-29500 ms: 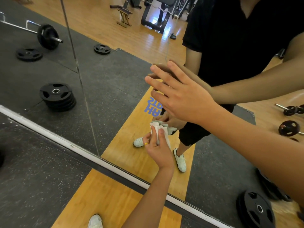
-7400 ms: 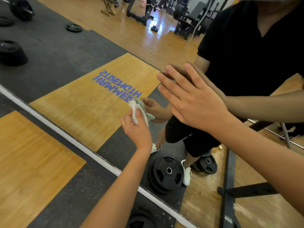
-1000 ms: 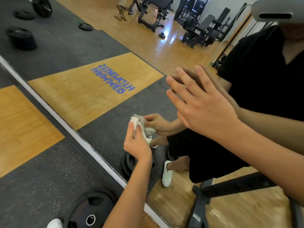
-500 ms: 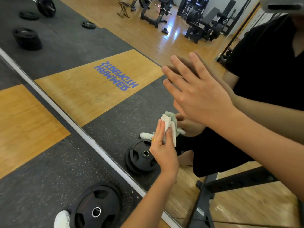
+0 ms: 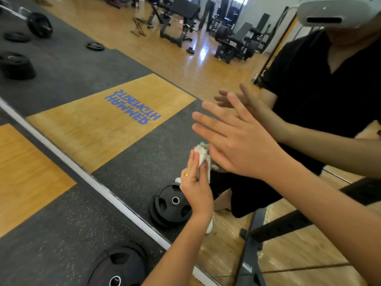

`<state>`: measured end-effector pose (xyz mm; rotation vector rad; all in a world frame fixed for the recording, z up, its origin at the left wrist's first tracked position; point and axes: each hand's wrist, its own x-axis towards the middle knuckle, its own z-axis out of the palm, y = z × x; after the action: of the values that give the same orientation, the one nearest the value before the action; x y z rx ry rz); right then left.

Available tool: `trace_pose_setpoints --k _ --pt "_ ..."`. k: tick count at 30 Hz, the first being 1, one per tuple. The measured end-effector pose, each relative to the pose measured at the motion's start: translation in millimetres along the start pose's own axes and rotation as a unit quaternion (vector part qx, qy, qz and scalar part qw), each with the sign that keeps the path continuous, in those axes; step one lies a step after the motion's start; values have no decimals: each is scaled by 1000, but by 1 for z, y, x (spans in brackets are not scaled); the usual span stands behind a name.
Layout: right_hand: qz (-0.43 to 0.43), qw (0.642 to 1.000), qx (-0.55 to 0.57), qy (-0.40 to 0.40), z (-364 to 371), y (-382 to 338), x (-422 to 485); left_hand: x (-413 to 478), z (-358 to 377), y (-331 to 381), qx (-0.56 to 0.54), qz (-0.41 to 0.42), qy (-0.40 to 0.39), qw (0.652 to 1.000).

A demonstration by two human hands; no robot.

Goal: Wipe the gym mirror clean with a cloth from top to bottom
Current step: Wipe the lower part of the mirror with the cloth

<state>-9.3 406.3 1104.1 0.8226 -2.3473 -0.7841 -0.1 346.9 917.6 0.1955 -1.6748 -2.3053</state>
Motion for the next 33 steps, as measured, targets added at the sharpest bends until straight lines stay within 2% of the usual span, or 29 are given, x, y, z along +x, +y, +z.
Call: trace_pose_setpoints --k 5,7,12,16,22,28,30,33 --pt "84 994 -58 -30 -32 12 -60 0 -8 0 37 37 -62 997" --pt "96 991 -84 -36 -39 22 -77 -2 -12 2 19 37 -90 995" --pt "56 984 -142 -91 -38 36 -89 0 -18 11 -26 -5 -102 994" --pt "60 981 -172 -71 -34 32 -87 11 -22 5 -17 5 -113 993" --pt "60 982 -175 -48 -30 32 -88 -18 -8 13 -35 -55 -82 995" --pt "65 985 -152 -40 -25 34 -88 -83 -10 -13 6 -1 -204 979" --pt "68 985 -153 -39 -24 34 -89 -95 -6 -16 -2 -22 -186 982" --pt "61 987 -148 -34 -23 33 -88 -99 7 -18 3 -9 -112 994"
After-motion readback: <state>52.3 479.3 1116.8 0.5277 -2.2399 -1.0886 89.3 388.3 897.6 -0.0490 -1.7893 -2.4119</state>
